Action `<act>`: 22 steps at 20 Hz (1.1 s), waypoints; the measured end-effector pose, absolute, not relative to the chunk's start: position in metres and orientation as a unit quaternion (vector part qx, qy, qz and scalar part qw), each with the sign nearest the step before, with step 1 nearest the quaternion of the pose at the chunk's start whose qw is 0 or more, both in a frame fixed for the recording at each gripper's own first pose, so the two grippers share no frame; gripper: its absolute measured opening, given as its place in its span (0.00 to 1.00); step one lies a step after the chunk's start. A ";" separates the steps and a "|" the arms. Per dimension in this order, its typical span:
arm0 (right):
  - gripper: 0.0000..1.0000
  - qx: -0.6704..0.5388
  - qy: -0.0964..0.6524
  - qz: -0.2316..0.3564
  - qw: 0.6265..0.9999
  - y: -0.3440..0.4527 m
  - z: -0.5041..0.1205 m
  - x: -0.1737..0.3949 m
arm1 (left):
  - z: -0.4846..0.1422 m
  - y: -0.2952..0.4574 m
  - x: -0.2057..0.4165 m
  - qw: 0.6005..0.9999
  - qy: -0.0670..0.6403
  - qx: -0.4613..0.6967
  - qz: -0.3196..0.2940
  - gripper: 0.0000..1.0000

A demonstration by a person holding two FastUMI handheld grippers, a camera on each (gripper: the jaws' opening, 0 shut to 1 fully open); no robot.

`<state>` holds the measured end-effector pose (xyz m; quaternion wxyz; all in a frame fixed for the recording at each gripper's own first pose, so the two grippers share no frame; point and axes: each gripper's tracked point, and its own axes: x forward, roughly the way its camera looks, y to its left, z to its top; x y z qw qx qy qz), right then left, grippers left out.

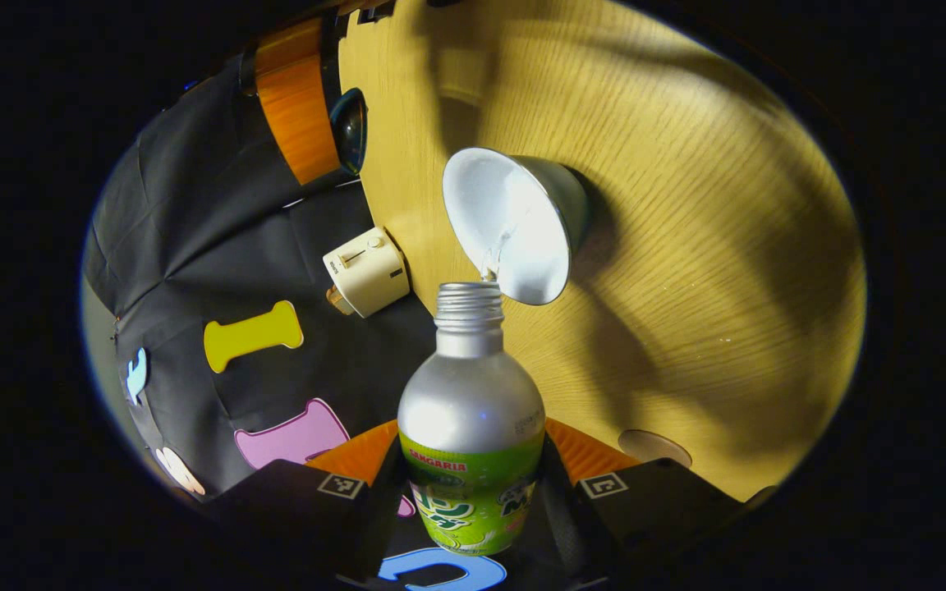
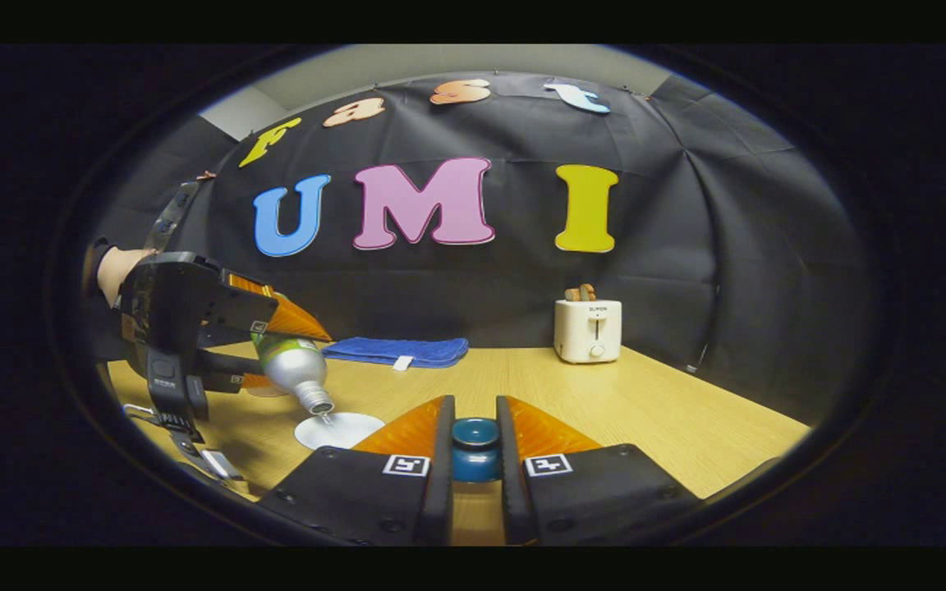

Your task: Open the teacup lid with one hand, grasp the water bottle and pour water into the teacup with the other hand; after pouring, place the water bottle on the coaster and then close the teacup lid.

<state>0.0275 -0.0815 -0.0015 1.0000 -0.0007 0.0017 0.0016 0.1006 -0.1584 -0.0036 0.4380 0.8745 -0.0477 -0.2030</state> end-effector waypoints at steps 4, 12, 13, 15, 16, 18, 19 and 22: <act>0.28 -0.001 0.002 0.002 1.000 -0.081 -0.002 0.027 | 0.000 -0.162 0.097 0.416 -0.052 0.885 -0.201 0.80; 0.31 -0.001 0.002 0.002 1.000 -0.081 -0.001 0.027 | 0.005 -0.166 0.098 0.401 -0.058 0.893 -0.195 0.80; 0.31 -0.001 0.002 0.002 1.000 -0.081 -0.002 0.027 | 0.006 -0.166 0.098 0.399 -0.057 0.894 -0.194 0.80; 0.28 -0.001 0.002 0.002 1.000 -0.081 -0.002 0.027 | 0.009 -0.168 0.096 0.396 -0.061 0.895 -0.193 0.80; 0.28 -0.001 0.002 0.002 1.000 -0.081 -0.002 0.027 | 0.009 -0.167 0.097 0.396 -0.060 0.896 -0.193 0.80; 0.28 -0.001 0.002 0.002 1.000 -0.082 -0.002 0.027 | 0.009 -0.166 0.098 0.397 -0.058 0.896 -0.191 0.80; 0.31 -0.001 0.002 0.002 1.000 -0.081 -0.002 0.027 | 0.010 -0.165 0.097 0.397 -0.057 0.896 -0.190 0.80; 0.31 -0.001 0.002 0.002 1.000 -0.082 -0.002 0.027 | 0.009 -0.166 0.095 0.396 -0.060 0.896 -0.191 0.80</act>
